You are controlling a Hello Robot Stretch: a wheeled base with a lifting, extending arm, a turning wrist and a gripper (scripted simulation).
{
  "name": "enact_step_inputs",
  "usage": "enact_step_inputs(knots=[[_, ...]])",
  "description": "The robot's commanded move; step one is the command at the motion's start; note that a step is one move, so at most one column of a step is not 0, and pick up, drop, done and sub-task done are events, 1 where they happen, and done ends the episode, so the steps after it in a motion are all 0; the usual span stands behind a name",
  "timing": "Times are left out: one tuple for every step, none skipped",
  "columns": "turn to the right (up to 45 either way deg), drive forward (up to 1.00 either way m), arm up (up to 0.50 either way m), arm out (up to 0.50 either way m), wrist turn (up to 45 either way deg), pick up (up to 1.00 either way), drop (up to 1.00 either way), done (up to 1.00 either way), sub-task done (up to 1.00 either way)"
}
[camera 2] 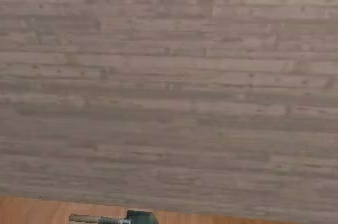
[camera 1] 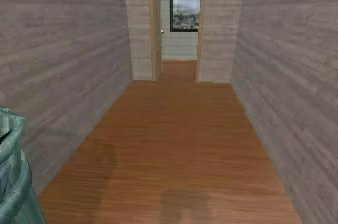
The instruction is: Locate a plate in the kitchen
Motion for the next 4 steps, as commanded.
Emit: enact_step_inputs(knots=[[3.0,0.0,0.0,0.0,0.0,0.0,0.0,0.0,0.0],[0.0,1.0,0.0,0.0,0.0,0.0,0.0,0.0,0.0],[0.0,1.0,0.0,0.0,0.0,0.0,0.0,0.0,0.0],[0.0,1.0,0.0,0.0,0.0,0.0,0.0,0.0,0.0]])
